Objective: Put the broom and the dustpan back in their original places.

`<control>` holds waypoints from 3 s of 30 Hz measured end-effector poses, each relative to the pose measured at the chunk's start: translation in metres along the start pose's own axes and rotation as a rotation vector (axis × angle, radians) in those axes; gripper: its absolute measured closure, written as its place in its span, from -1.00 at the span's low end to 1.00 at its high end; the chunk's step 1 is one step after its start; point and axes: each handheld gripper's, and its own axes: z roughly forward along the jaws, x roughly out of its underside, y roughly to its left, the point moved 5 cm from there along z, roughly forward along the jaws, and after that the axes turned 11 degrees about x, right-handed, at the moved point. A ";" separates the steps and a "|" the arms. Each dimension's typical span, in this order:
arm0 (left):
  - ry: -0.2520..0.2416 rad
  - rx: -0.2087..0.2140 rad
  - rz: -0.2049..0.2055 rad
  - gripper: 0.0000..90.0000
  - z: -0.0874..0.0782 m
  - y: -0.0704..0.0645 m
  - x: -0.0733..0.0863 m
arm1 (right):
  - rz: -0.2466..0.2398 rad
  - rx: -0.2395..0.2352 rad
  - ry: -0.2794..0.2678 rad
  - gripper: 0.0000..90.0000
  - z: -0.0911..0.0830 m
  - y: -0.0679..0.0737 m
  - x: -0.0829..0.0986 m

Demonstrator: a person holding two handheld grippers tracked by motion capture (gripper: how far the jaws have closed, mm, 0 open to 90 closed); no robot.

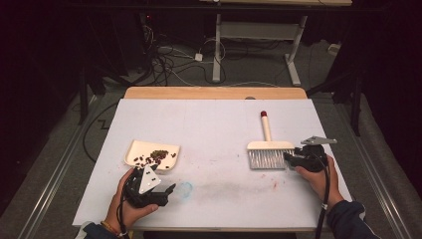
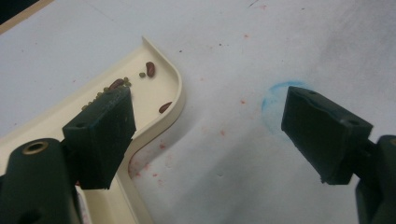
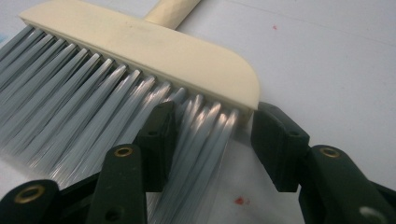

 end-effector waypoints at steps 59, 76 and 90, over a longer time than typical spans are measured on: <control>-0.027 -0.028 0.013 -0.62 -0.007 -0.005 -0.002 | -0.274 -0.090 -0.409 -0.62 -0.098 0.086 0.026; -0.034 -0.026 0.015 -0.62 -0.010 -0.007 -0.001 | -0.276 -0.078 -0.431 -0.63 -0.103 0.087 0.024; -0.028 -0.025 0.022 -0.62 -0.009 -0.008 -0.001 | -0.285 -0.074 -0.439 -0.63 -0.105 0.089 0.023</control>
